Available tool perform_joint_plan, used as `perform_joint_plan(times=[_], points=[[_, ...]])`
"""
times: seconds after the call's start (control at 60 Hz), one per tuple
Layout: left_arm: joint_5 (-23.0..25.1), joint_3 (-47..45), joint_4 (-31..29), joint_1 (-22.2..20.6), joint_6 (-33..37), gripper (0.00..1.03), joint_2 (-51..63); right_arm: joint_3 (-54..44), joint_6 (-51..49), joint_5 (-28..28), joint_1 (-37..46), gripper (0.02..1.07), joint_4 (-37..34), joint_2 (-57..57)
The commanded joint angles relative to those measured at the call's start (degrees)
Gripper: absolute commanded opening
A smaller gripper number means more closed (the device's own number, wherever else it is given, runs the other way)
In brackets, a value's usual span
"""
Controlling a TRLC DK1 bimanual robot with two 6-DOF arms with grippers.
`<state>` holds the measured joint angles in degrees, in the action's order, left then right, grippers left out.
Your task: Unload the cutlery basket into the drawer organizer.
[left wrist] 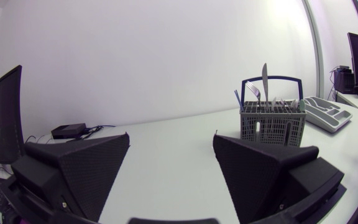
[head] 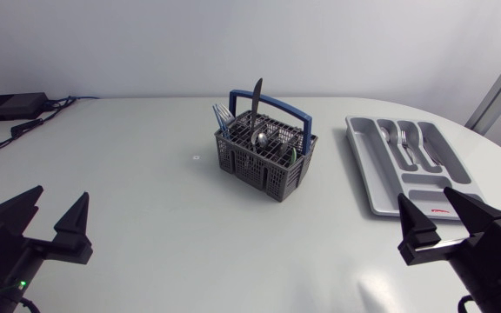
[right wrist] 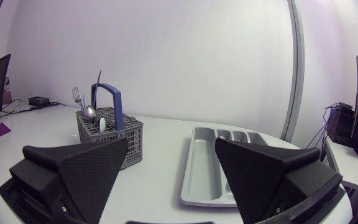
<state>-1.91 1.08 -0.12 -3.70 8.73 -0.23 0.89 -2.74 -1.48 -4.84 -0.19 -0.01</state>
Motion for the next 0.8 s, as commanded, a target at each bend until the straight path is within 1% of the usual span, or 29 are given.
perform_joint_plan(times=[0.0,0.317,0.45,0.5,0.65,0.733,0.783], points=[[0.3,-1.1,0.2,-0.3,-1.6,0.99,-0.6,-0.9,1.2,0.2,-0.4,1.03,-0.3,-0.3],[0.3,-1.1,0.2,0.2,-1.7,0.99,-0.6,-0.9,1.2,0.2,0.4,1.03,-0.3,-0.3],[-0.7,-1.3,3.2,0.4,-1.5,0.99,-0.6,-1.0,1.0,0.2,0.3,1.03,0.0,-0.3],[-0.9,-0.3,3.1,0.5,-1.8,0.99,-0.6,-1.1,1.0,0.3,0.4,1.03,1.7,-0.3],[-1.0,4.5,0.6,1.1,-2.0,0.98,1.3,0.5,1.1,0.2,-0.1,1.02,2.1,-0.2],[-1.0,8.6,-0.7,0.5,-2.0,0.98,6.1,2.6,1.2,0.3,-1.2,1.02,2.7,1.4],[-1.0,11.2,-0.8,-0.1,-2.2,0.98,10.5,4.3,1.2,0.4,-1.8,1.02,3.4,4.3]])
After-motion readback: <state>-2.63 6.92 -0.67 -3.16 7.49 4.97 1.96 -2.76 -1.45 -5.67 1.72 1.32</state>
